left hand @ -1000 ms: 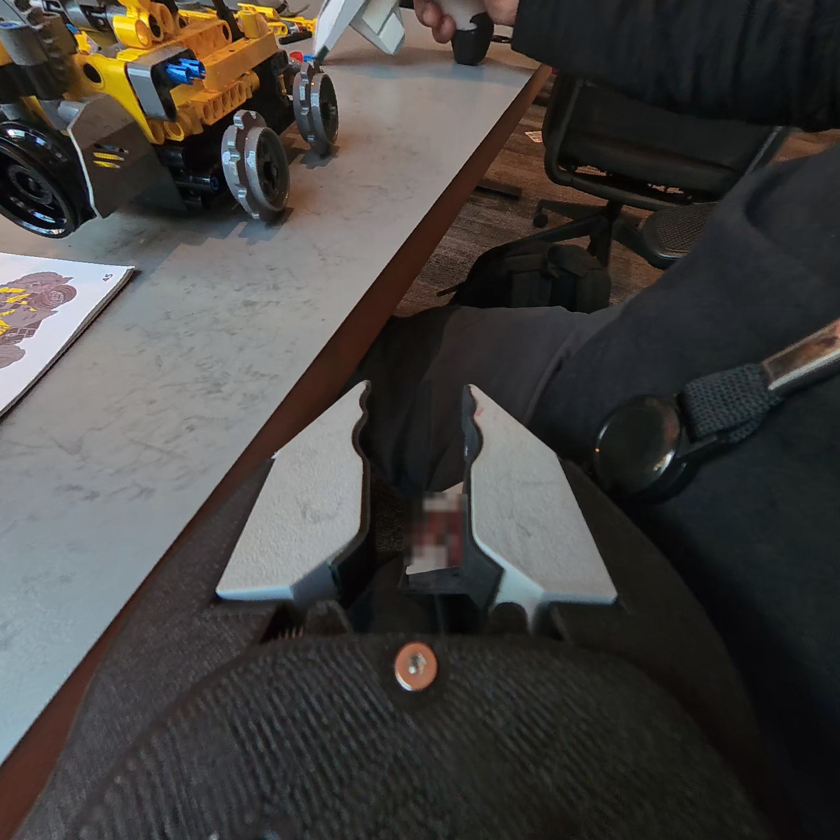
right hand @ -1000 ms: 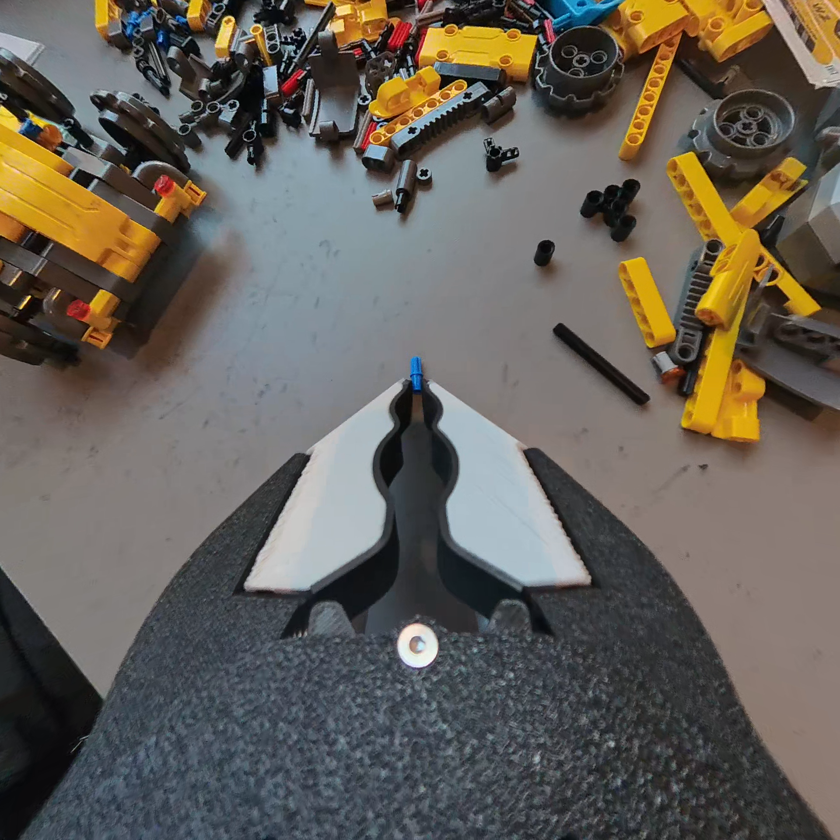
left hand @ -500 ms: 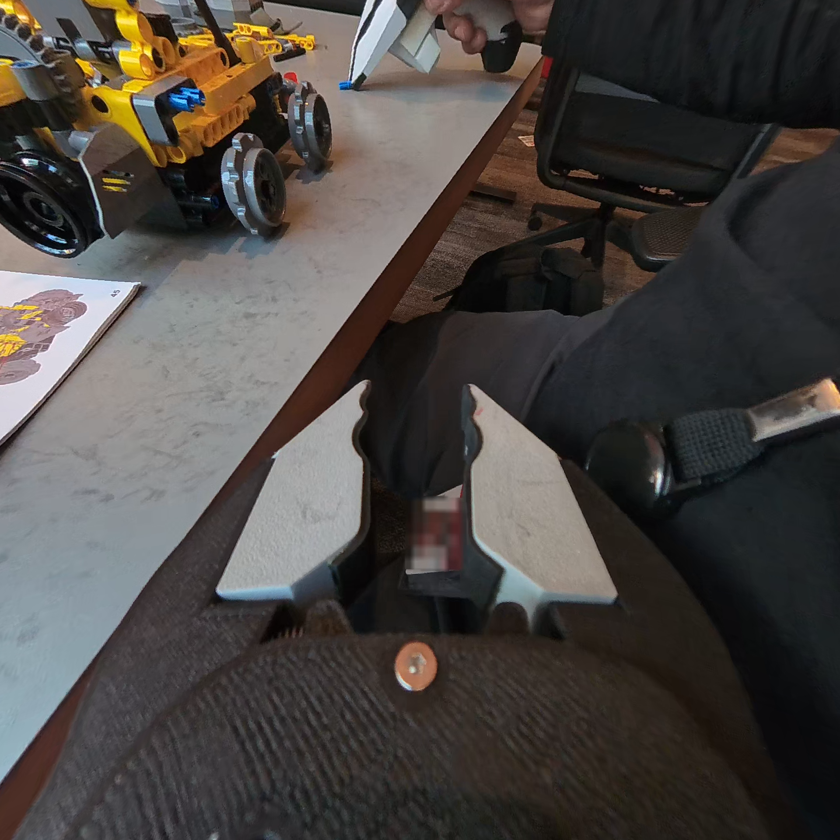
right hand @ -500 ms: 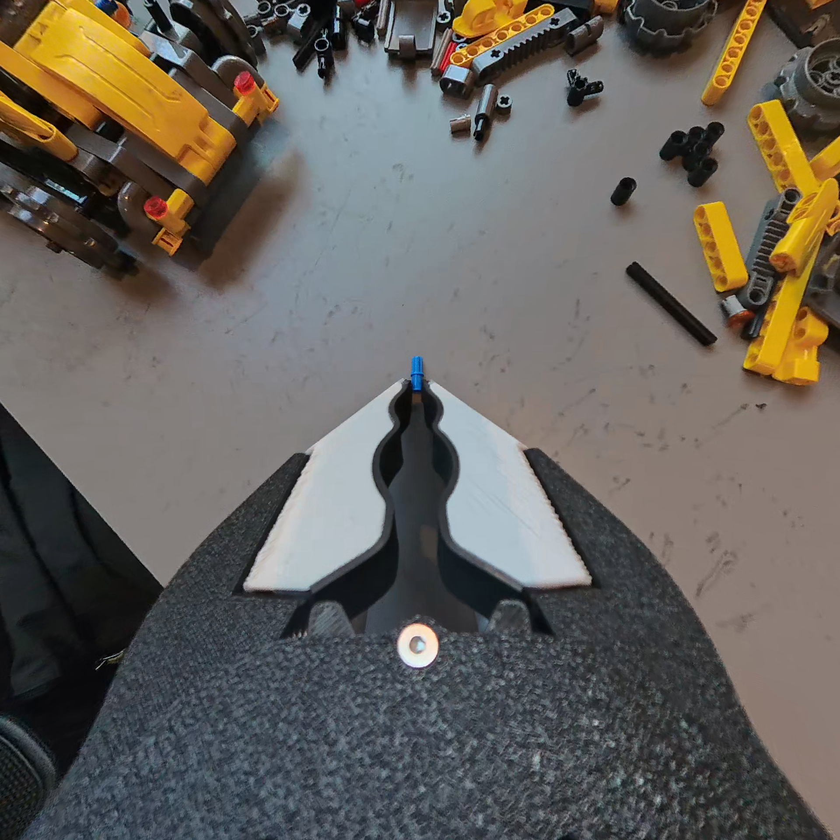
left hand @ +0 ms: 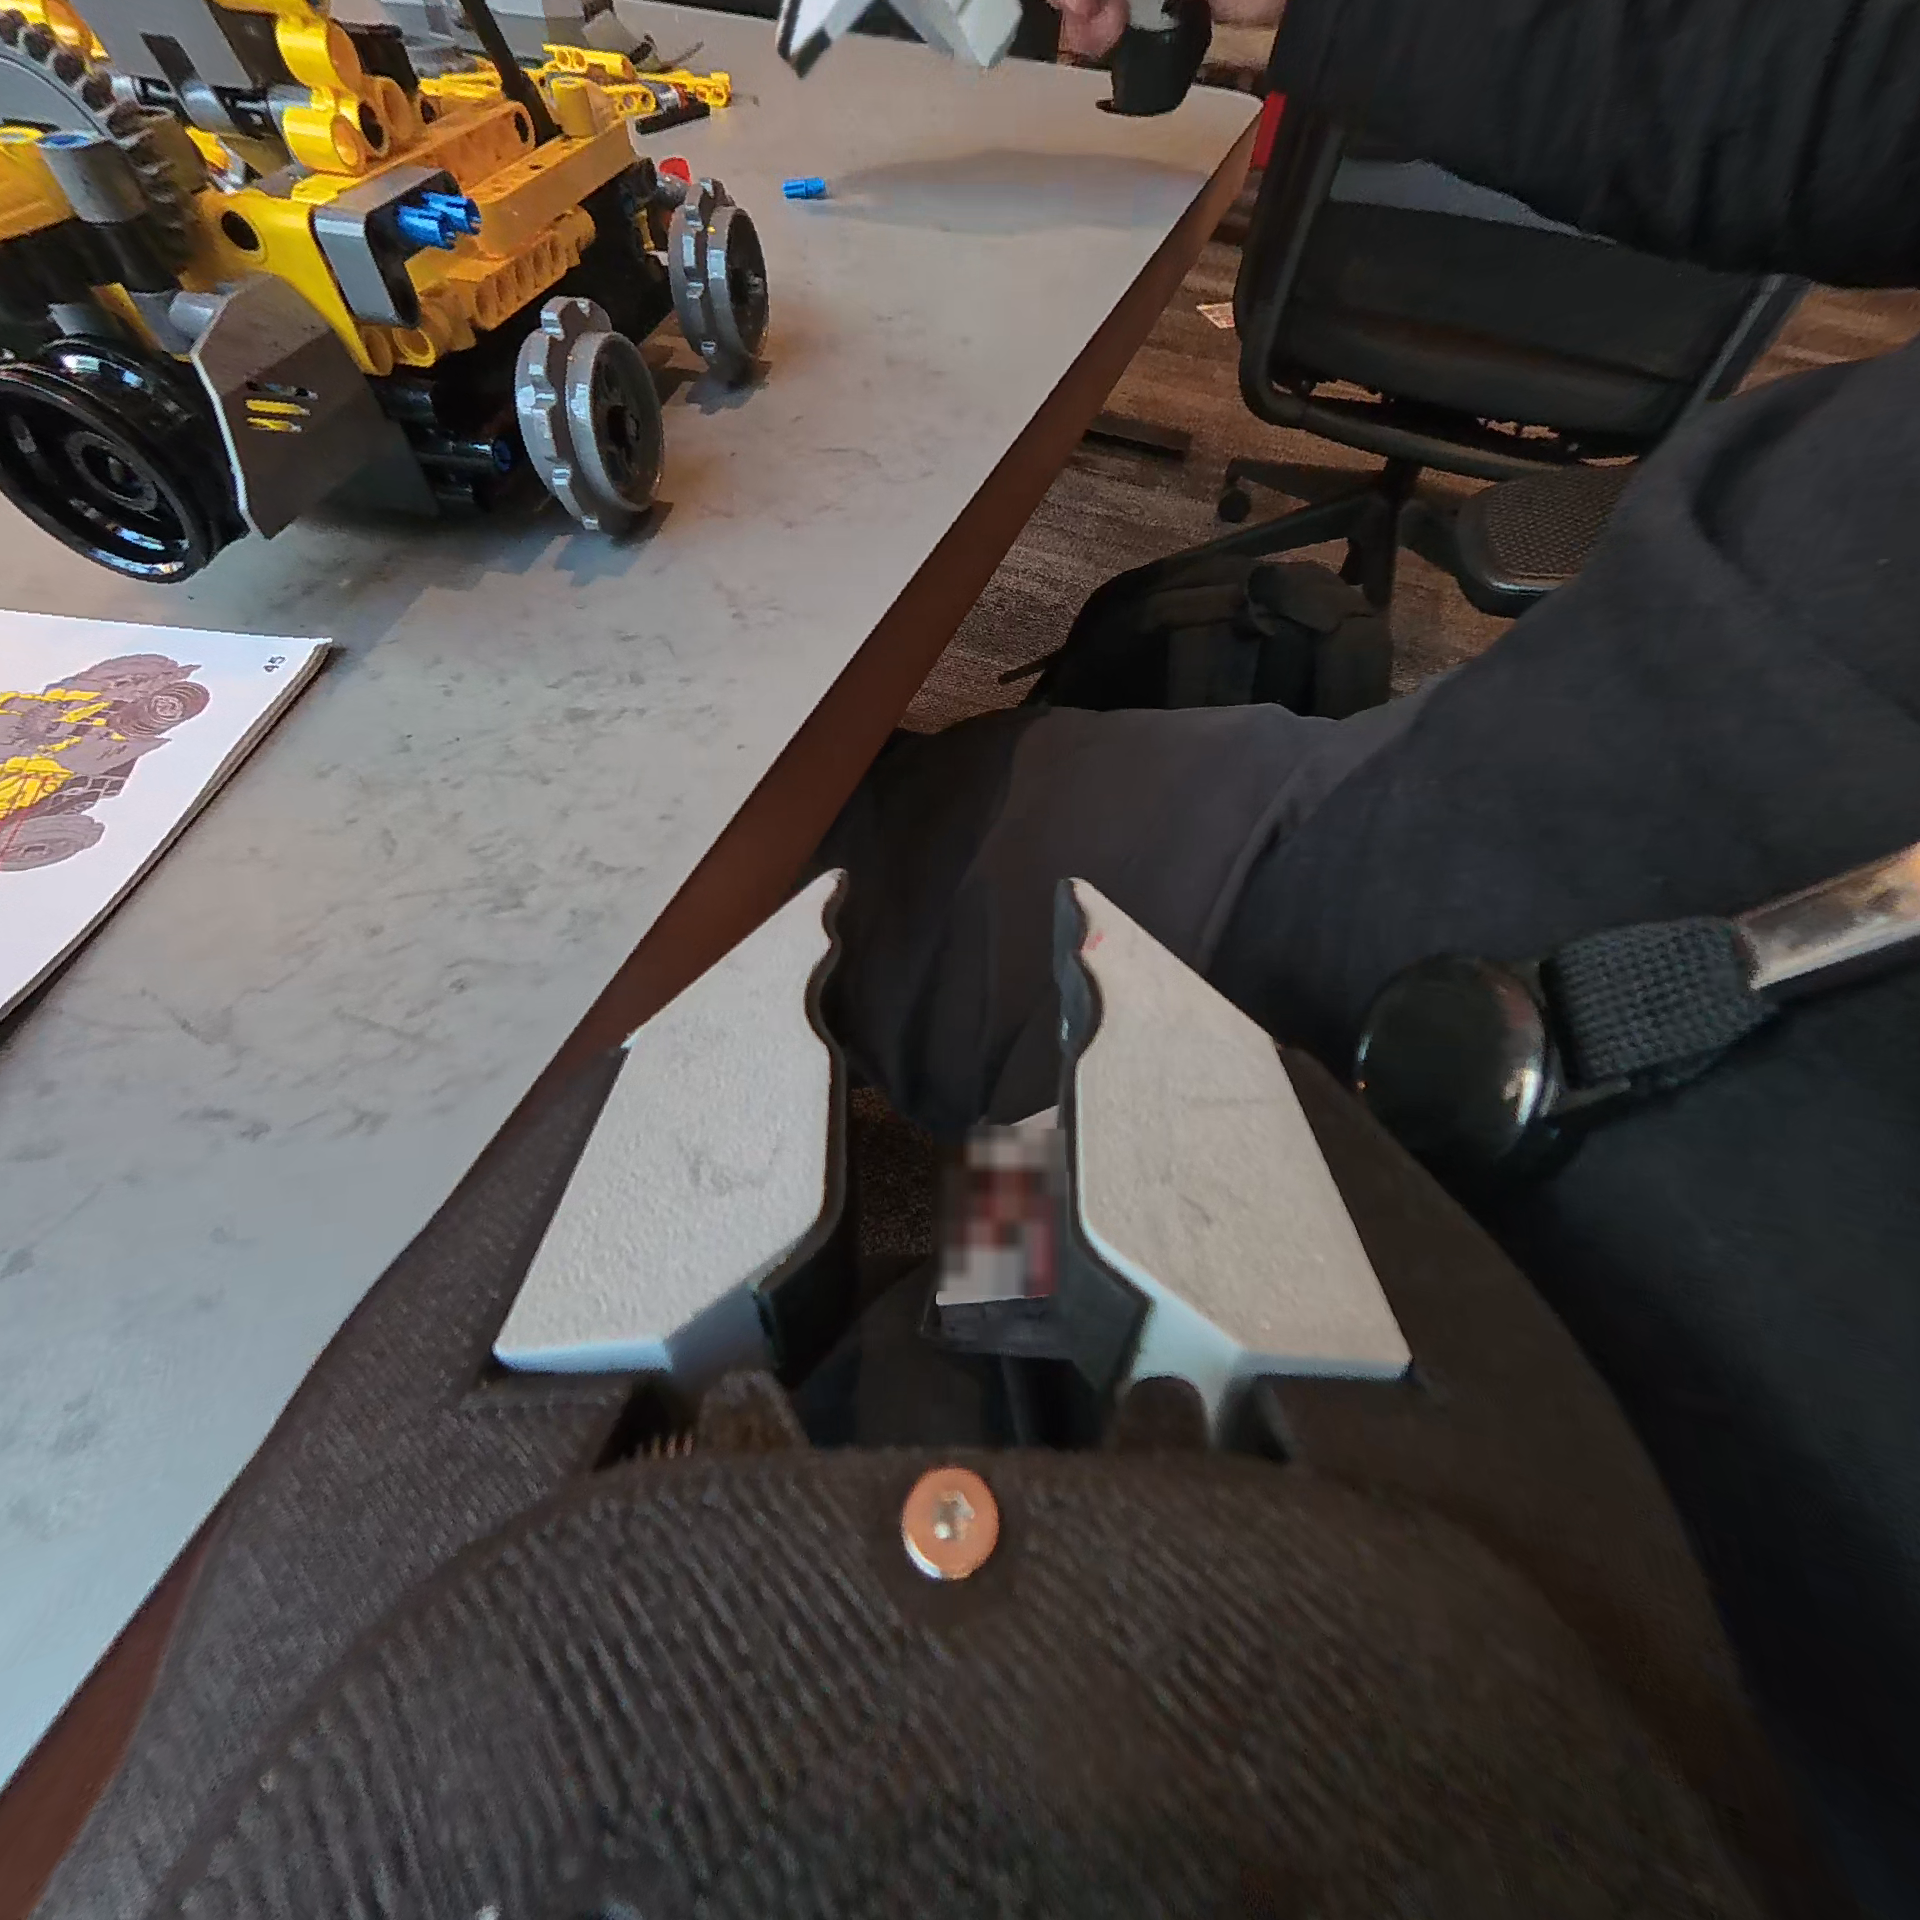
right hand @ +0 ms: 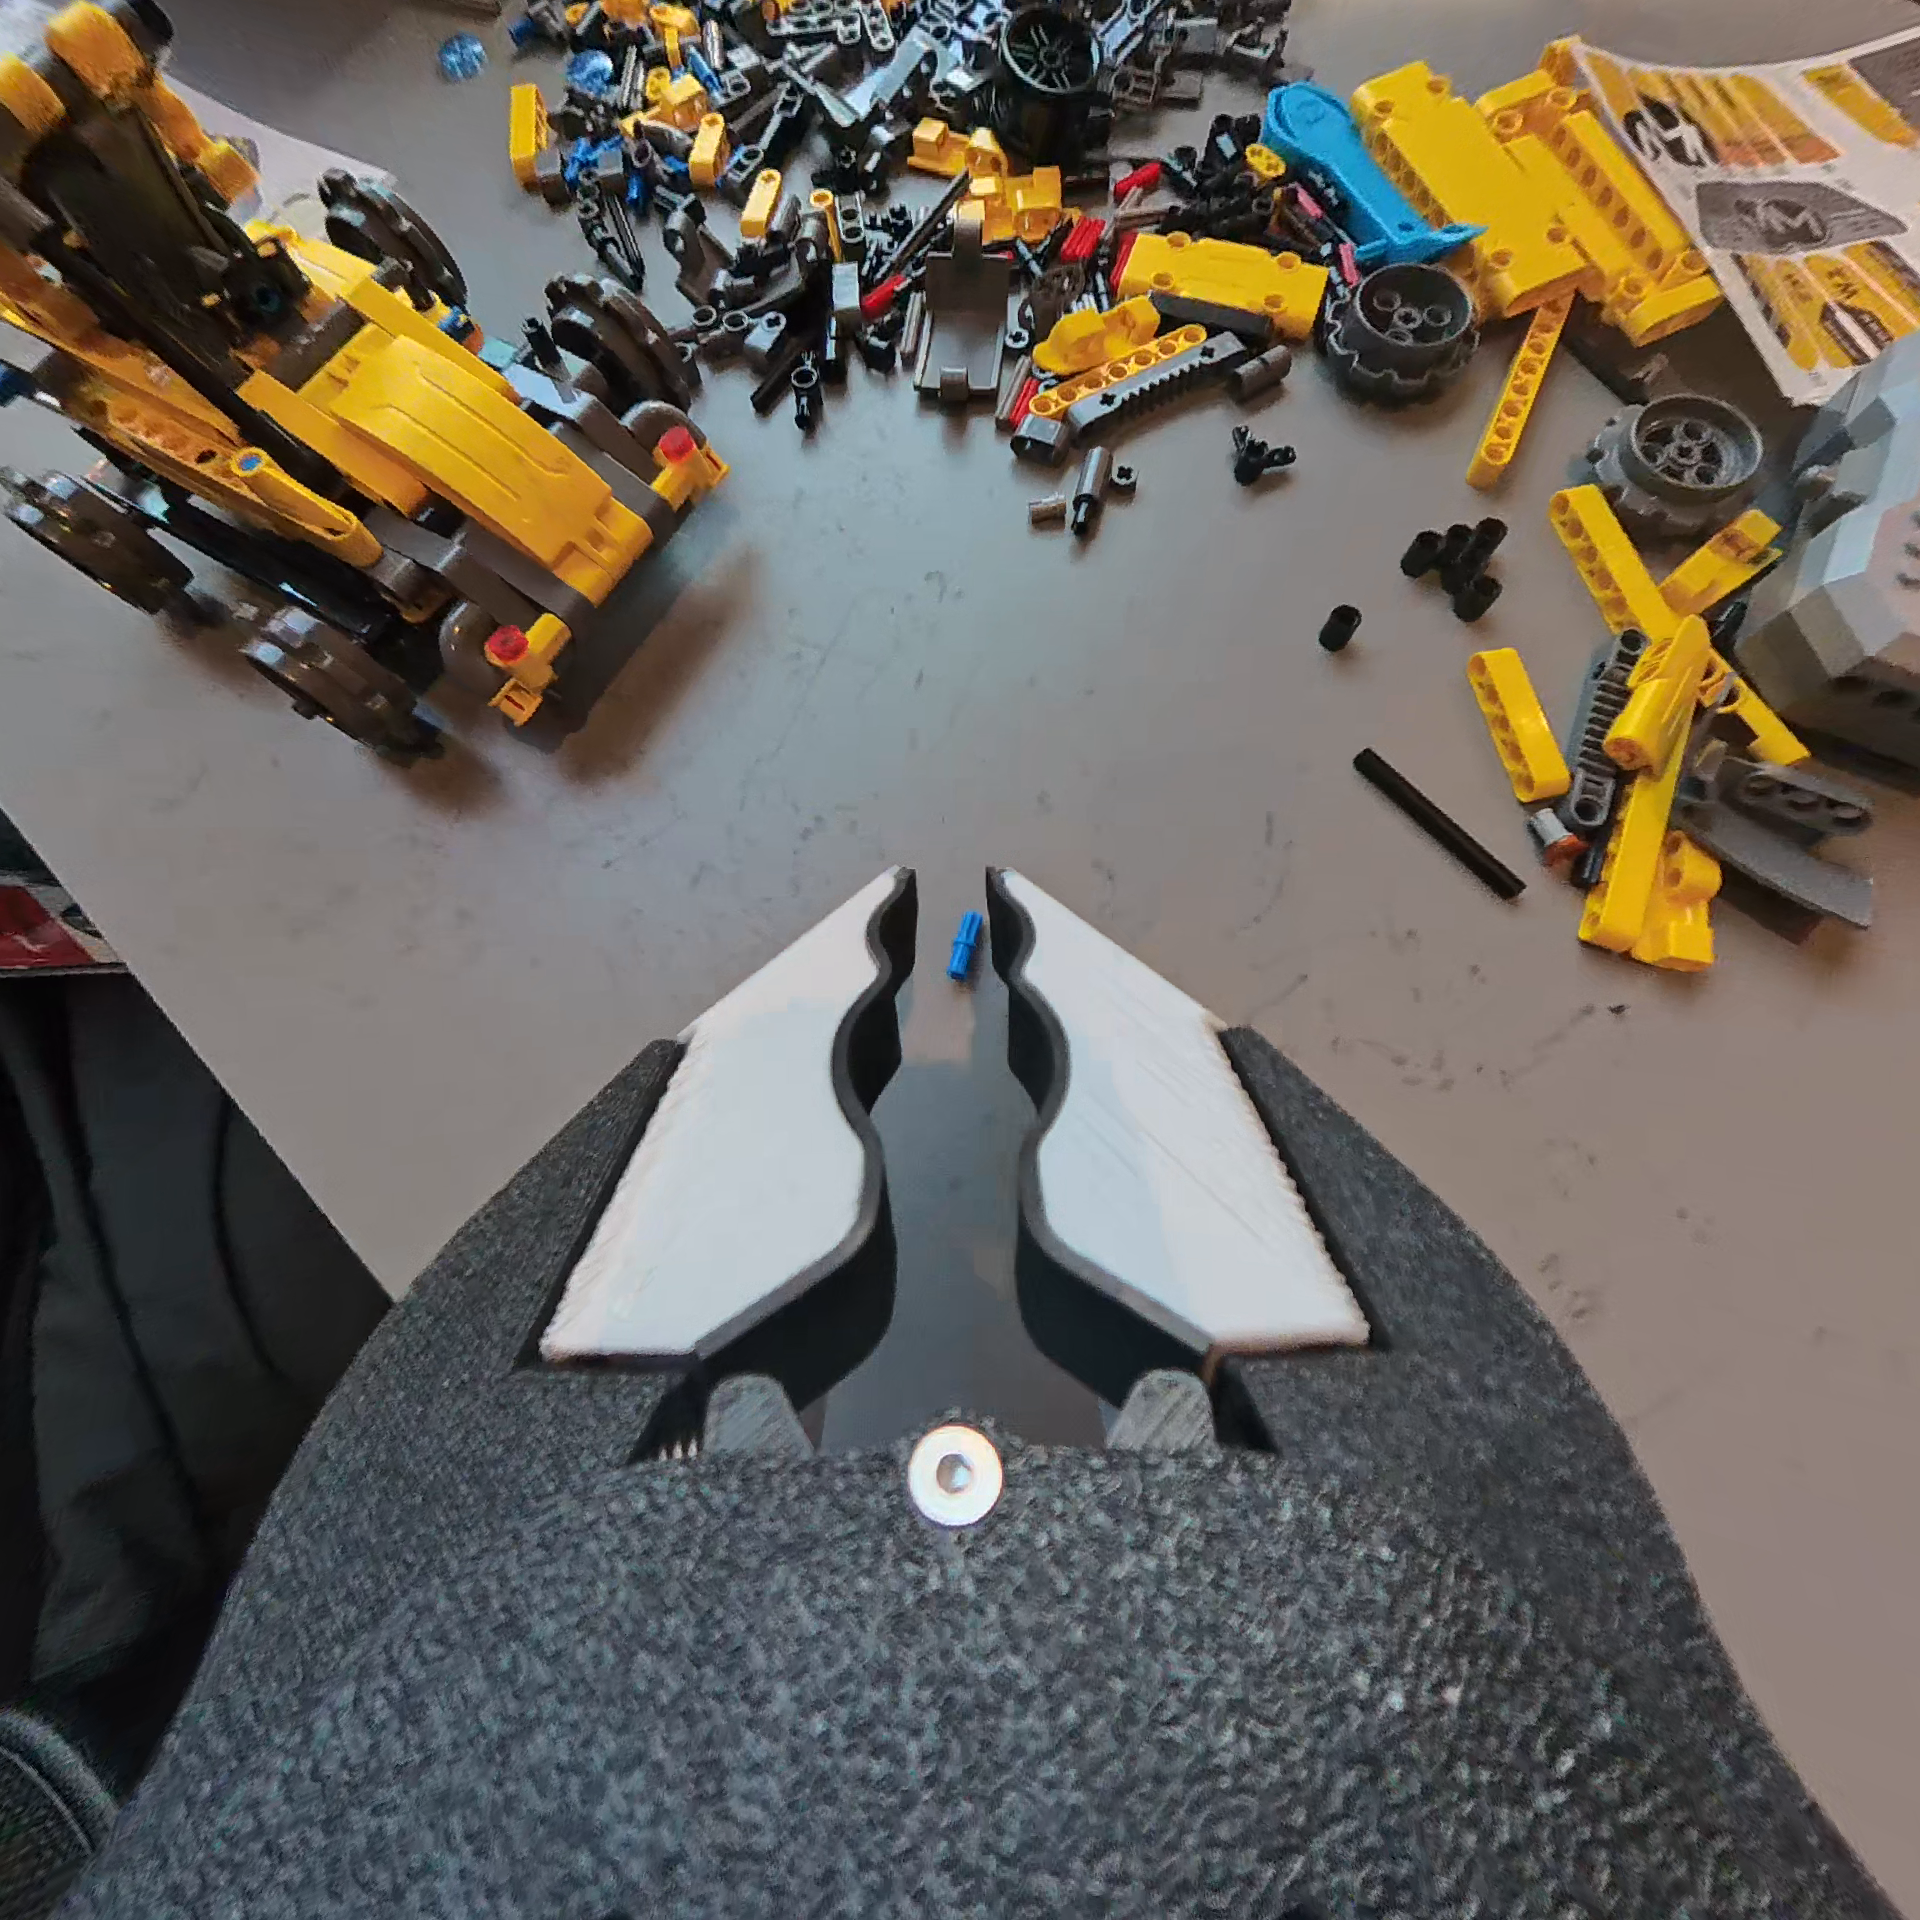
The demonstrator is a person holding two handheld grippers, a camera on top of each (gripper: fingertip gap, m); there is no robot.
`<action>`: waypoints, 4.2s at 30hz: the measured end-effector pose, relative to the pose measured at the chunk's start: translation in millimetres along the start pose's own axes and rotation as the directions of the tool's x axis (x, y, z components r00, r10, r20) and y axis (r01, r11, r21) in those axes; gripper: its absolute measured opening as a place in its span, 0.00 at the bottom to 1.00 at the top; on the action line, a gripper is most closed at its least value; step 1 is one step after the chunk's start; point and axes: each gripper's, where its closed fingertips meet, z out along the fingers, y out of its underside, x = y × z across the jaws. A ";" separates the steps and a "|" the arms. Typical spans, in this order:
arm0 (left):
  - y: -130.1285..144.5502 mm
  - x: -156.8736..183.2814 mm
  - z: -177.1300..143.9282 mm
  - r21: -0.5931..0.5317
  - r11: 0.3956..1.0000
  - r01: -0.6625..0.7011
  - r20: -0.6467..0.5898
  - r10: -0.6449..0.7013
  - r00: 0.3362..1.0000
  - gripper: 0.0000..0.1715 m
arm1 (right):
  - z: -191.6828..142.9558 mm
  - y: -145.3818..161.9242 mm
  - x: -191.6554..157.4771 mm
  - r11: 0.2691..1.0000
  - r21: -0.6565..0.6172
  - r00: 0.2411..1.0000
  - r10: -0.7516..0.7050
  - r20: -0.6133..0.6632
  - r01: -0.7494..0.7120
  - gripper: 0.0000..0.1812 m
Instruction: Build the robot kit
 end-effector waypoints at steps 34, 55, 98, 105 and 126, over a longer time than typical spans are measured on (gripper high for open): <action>-101.7 -222.1 83.6 -0.462 0.841 -0.281 -0.221 0.198 0.955 0.12 | -22.6 5.8 38.3 0.969 0.218 0.992 0.125 -0.022 -0.118 0.10; -115.8 -224.0 110.1 -0.509 0.767 -0.389 -0.271 0.286 0.919 0.01 | -31.7 -3.5 37.8 0.943 0.295 0.988 0.144 0.059 -0.155 0.10; -254.3 -103.2 71.0 -0.139 0.989 -0.055 0.102 0.070 0.992 0.09 | -68.6 -30.2 48.6 0.794 0.566 0.975 0.173 0.137 -0.221 0.09; -146.3 -19.3 3.7 0.244 0.963 0.117 0.030 -0.128 0.991 0.11 | -70.6 -30.6 64.3 0.790 0.594 0.977 0.210 -0.024 -0.155 0.12; -56.5 8.2 -24.6 0.269 0.938 0.217 -0.273 -0.141 0.952 0.22 | -36.0 0.6 109.3 0.973 0.229 0.821 0.132 -0.555 -0.002 0.18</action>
